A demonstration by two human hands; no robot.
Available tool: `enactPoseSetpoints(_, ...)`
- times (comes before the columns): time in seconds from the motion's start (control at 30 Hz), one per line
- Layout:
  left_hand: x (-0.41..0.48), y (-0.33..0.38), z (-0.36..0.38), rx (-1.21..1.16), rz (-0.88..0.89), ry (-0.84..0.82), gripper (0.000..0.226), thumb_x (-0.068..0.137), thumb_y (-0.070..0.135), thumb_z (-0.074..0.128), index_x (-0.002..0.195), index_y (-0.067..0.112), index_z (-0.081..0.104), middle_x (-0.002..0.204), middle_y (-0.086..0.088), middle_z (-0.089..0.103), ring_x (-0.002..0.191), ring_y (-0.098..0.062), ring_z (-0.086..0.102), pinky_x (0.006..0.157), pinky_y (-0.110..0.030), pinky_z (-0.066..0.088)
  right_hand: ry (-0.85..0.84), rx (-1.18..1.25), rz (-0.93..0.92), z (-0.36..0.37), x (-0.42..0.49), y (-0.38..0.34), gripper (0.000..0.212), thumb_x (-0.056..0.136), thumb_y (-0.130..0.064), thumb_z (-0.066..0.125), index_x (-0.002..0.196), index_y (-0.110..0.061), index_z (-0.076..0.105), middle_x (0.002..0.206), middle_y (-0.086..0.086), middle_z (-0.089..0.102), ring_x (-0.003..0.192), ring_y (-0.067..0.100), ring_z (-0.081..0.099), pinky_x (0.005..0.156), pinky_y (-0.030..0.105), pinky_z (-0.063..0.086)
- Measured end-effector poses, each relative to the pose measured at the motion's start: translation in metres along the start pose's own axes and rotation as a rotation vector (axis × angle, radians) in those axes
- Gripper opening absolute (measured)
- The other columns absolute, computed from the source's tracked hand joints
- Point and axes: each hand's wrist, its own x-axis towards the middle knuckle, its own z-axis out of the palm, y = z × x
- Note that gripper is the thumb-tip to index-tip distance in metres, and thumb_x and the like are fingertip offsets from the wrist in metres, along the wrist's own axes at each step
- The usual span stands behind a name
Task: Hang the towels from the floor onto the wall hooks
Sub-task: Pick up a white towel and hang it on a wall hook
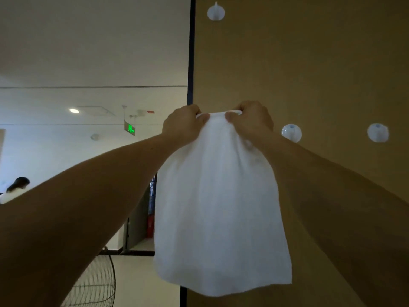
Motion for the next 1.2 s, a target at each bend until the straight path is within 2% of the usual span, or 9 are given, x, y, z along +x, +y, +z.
enactPoseSetpoints(0.27,-0.002,-0.013,0.024,0.040,-0.085,0.003,0.025,0.090,0.047,0.049,0.082,0.023,0.050,0.076,0.003,0.055,0.071,-0.018,0.051,0.062,-0.029,0.034,0.023,-0.101,0.069,0.025,0.000,0.007,0.025,0.079,-0.041,0.060,0.096,-0.025,0.068,0.092,-0.003,0.067,0.084,0.021,0.062,0.068,0.027,0.039)
enactPoseSetpoints(0.43,-0.012,-0.005,0.009,-0.239,-0.411,-0.356,0.036,0.086,0.042,0.060,0.064,0.017,0.049,0.064,0.003,0.049,0.058,-0.014,0.050,0.039,-0.021,0.035,-0.219,0.158,0.285,0.010,-0.013,0.015,0.024,0.071,-0.033,0.073,0.071,-0.012,0.061,0.074,0.003,0.063,0.071,0.022,0.063,0.058,0.027,0.044)
enactPoseSetpoints(0.53,-0.025,-0.002,0.003,-0.320,-0.521,-0.531,0.033,0.090,0.042,0.058,0.067,0.020,0.047,0.069,0.004,0.049,0.057,-0.008,0.046,0.032,-0.016,0.037,-0.279,0.060,0.330,0.008,-0.022,0.010,0.024,0.075,-0.031,0.067,0.067,-0.011,0.056,0.070,0.003,0.058,0.066,0.021,0.059,0.055,0.026,0.039)
enactPoseSetpoints(0.63,-0.034,0.006,0.006,-0.197,-0.503,-0.395,0.032,0.083,0.041,0.062,0.078,0.010,0.054,0.075,-0.002,0.055,0.063,-0.015,0.052,0.048,-0.025,0.038,-0.161,-0.286,0.136,0.014,-0.030,0.003,0.020,0.079,-0.037,0.058,0.075,-0.017,0.054,0.074,-0.003,0.055,0.070,0.020,0.056,0.057,0.027,0.035)
enactPoseSetpoints(0.77,-0.047,0.007,0.006,0.228,0.030,0.134,0.026,0.087,0.028,0.054,0.107,0.011,0.059,0.099,-0.008,0.057,0.092,-0.029,0.052,0.071,-0.032,0.029,0.114,-0.532,-0.287,0.022,-0.046,0.009,0.015,0.084,-0.021,0.052,0.096,-0.021,0.060,0.097,0.002,0.055,0.092,0.025,0.049,0.075,0.036,0.029)
enactPoseSetpoints(0.87,-0.057,0.005,0.012,0.056,0.261,0.052,0.026,0.094,0.025,0.049,0.107,0.008,0.063,0.099,-0.008,0.060,0.089,-0.021,0.053,0.071,-0.024,0.026,0.095,-0.334,-0.404,0.026,-0.062,0.018,0.022,0.090,-0.024,0.044,0.086,-0.018,0.065,0.081,-0.001,0.064,0.078,0.022,0.059,0.072,0.034,0.037)
enactPoseSetpoints(1.0,-0.070,0.007,0.023,-0.198,0.061,-0.053,0.040,0.090,0.030,0.058,0.123,0.007,0.054,0.109,-0.005,0.060,0.092,-0.015,0.053,0.076,-0.021,0.031,-0.100,-0.058,-0.254,0.032,-0.076,0.027,0.024,0.093,-0.030,0.049,0.098,-0.011,0.062,0.086,0.000,0.063,0.075,0.016,0.057,0.064,0.028,0.038)
enactPoseSetpoints(1.1,-0.074,0.015,0.025,-0.280,-0.049,-0.091,0.029,0.091,0.021,0.056,0.115,0.005,0.059,0.100,-0.004,0.061,0.085,-0.013,0.052,0.068,-0.020,0.034,-0.160,-0.029,-0.161,0.032,-0.078,0.025,0.018,0.087,-0.018,0.053,0.100,-0.008,0.062,0.089,0.004,0.064,0.077,0.020,0.060,0.064,0.030,0.044)
enactPoseSetpoints(1.2,-0.076,0.015,0.022,-0.503,-0.224,-0.201,0.020,0.089,0.015,0.056,0.102,0.003,0.063,0.093,-0.007,0.063,0.081,-0.015,0.057,0.061,-0.011,0.041,-0.248,0.195,0.036,0.031,-0.082,0.021,0.009,0.081,-0.017,0.053,0.089,-0.019,0.056,0.084,-0.003,0.061,0.075,0.015,0.060,0.059,0.028,0.043)
